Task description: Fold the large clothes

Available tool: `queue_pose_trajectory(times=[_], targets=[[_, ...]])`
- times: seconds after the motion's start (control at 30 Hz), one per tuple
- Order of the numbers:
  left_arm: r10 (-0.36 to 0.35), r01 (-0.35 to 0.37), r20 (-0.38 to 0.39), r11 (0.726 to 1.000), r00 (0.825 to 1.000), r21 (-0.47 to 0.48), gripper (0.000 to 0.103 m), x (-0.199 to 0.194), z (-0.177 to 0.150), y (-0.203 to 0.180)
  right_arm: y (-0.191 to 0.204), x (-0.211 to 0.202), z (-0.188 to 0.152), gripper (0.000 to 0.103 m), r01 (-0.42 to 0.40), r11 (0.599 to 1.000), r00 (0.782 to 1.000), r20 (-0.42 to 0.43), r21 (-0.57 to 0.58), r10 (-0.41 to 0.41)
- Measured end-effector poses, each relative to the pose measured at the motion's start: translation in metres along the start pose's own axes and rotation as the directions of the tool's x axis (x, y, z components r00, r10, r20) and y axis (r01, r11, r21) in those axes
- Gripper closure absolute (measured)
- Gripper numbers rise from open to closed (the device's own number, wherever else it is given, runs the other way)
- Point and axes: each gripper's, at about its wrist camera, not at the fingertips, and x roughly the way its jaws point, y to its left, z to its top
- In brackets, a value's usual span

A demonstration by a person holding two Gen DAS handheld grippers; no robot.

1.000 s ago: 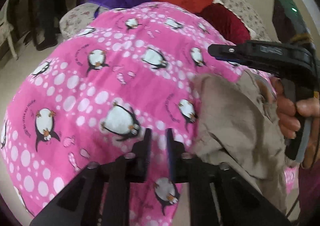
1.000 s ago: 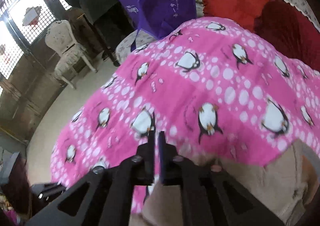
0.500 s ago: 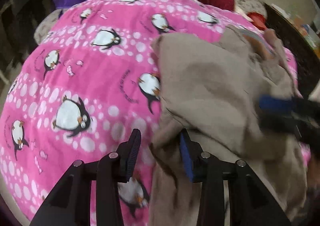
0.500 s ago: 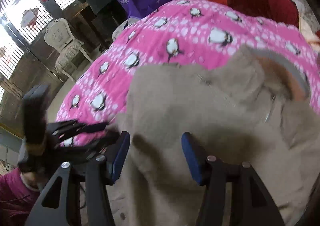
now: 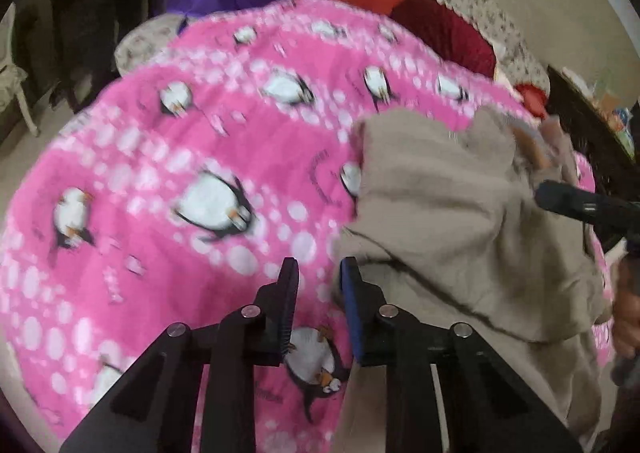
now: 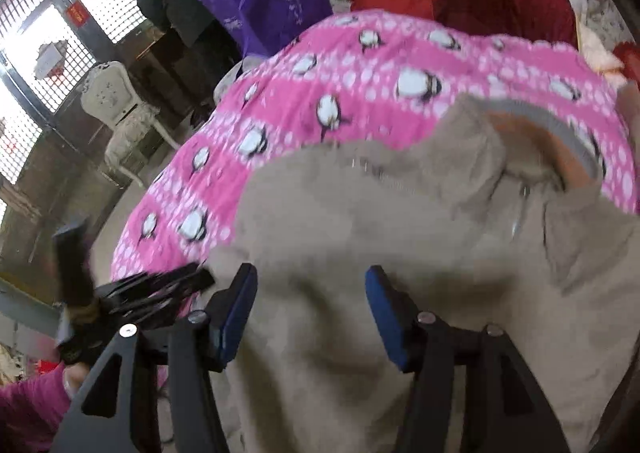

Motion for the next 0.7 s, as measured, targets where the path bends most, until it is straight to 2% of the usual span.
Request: queue_pose_trajectory(times=[0.07,0.17,0.23,0.33,0.4,0.5,0.6,0.7], targets=[[0.007,-0.007,0.028,1.0,1.0,-0.021,0.093,-0.01,0.011,0.002,0.003,0.005,0.011,0.042,0.031,0.999,0.999,0.014,-0.015,-0.031],[-0.04,0.041,0.041,0.999,0.998,-0.034,0.092,-0.017,0.022,-0.004,0.005,0.02,0.021,0.042,0.074,0.997,0.997,0.027,-0.011,-0.074],[-0.033,0.033,0.037,0.999,0.999,-0.01,0.089,-0.013,0.027,-0.018,0.004,0.042,0.016,0.042,0.111,0.994,0.994,-0.022,-0.009,-0.111],[-0.017,0.018,-0.011,0.998,1.0,0.067,0.087,0.007,0.027,-0.047,-0.001,0.073,0.002,0.043,0.184,0.983,0.977,-0.104,-0.006,-0.184],[0.017,-0.011,-0.053,0.994,0.998,0.11,0.087,0.021,0.022,-0.06,-0.005,0.06,-0.008,0.043,0.195,0.981,0.978,-0.082,0.018,-0.193],[0.103,-0.085,-0.091,0.979,0.991,0.186,0.087,0.043,0.015,-0.07,-0.017,0.01,-0.028,0.043,0.193,0.979,0.981,0.001,0.071,-0.194],[0.137,-0.112,-0.1,0.969,0.986,0.219,0.087,0.052,0.011,-0.072,-0.041,-0.041,-0.062,0.043,0.277,0.956,0.959,0.025,0.094,-0.281],[0.146,-0.122,-0.102,0.969,0.984,0.214,0.087,0.05,0.012,-0.075,-0.074,-0.066,-0.097,0.043,0.372,0.92,0.928,-0.01,0.125,-0.374]])
